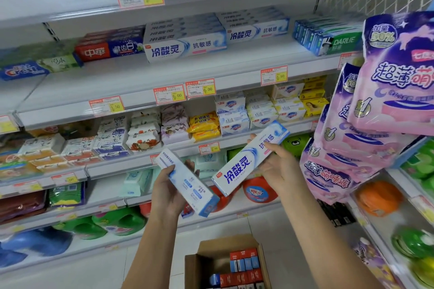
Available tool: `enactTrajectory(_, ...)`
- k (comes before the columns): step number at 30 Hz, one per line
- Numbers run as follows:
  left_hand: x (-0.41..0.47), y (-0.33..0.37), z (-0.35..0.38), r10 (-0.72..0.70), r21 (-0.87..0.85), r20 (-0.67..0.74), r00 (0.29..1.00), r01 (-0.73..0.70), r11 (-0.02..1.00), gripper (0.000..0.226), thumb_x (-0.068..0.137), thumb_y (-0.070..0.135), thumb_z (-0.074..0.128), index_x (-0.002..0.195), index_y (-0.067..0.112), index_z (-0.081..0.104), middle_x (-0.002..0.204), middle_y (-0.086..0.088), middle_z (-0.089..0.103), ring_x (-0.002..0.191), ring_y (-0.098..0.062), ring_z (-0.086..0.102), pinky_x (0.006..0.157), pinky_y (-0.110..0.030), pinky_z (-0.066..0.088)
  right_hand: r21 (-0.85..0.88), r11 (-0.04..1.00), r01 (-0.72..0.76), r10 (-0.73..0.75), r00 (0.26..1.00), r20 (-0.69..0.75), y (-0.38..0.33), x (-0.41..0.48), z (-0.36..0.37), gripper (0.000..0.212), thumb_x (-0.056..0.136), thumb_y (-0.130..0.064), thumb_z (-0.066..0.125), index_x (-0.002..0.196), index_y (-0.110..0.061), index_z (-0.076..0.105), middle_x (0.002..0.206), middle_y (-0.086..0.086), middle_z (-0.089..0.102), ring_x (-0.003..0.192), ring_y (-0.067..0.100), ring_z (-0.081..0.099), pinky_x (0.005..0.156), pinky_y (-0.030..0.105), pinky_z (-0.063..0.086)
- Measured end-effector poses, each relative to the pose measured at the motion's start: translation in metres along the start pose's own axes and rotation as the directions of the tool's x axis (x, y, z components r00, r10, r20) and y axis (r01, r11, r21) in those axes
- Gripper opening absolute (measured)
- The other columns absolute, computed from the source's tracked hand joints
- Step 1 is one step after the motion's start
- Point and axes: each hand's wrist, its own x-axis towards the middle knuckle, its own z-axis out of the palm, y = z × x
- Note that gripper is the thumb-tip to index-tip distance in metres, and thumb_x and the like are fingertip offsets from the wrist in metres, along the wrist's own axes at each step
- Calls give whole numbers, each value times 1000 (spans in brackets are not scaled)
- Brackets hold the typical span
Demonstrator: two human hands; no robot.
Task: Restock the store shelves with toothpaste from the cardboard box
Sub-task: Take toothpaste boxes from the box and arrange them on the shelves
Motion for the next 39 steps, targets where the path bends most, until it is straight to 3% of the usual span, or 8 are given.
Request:
enactTrajectory(8,-3,7,16,15,31,73,997,-17,999,16,93,11,45,107,11,53,85,-13,62,80,-23,59,97,-44,43,16,1000,-19,18,1000,22,-3,-3,1,30,94,-13,44,124,-14,51,114,12,65,86,19,71,78,42,49)
enactTrajectory(14,4,4,14,-37,-93,-154,987,23,995,70,82,74,42,103,11,64,68,-3,59,55,-13,57,52,-20,51,-9,998,-58,58,998,-2,1,-4,12,19,94,-16,46,110,-15,57,103,13,70,82,20,71,72,38,51)
enactTrajectory(20,-2,-4,14,-73,-251,-80,994,51,967,37,89,49,45,99,16,59,88,-12,70,87,-26,66,78,-31,53,-18,998,-66,66,998,-12,4,-3,14,16,94,-16,47,105,-13,58,87,13,73,76,20,72,67,33,57)
enactTrajectory(22,-3,-3,11,-39,-161,-24,999,35,986,42,86,50,53,117,22,58,108,-8,69,97,-22,67,79,-31,52,-14,997,-81,81,997,-12,4,-2,12,16,94,-18,48,106,-14,58,89,13,73,77,20,72,68,34,56)
enactTrajectory(26,1,7,19,-43,256,-117,992,72,964,46,83,62,54,90,16,58,70,-5,54,57,-17,56,54,-25,50,-34,996,-87,87,996,-9,1,3,9,24,96,-23,45,117,-16,54,91,11,72,80,18,72,71,33,53)
enactTrajectory(30,7,12,30,60,770,-353,934,254,585,54,92,60,40,90,10,61,79,-14,62,69,-28,59,62,-32,46,-91,989,-119,119,993,-4,-6,8,10,29,98,-30,43,121,-17,54,90,10,71,75,15,71,62,27,57)
enactTrajectory(36,8,9,24,23,732,-247,969,172,659,28,98,26,50,86,5,63,74,-8,71,63,-21,65,56,-28,51,-371,901,-226,209,974,-88,-10,11,6,39,91,-44,54,115,-15,63,76,6,69,55,16,65,50,24,52)
enactTrajectory(39,11,5,26,38,777,-146,989,91,623,23,98,20,49,97,4,66,88,-9,73,76,-21,68,68,-31,54,-532,806,-258,203,966,-162,-3,14,9,55,70,-60,68,106,-18,69,89,13,71,72,31,67,71,38,56)
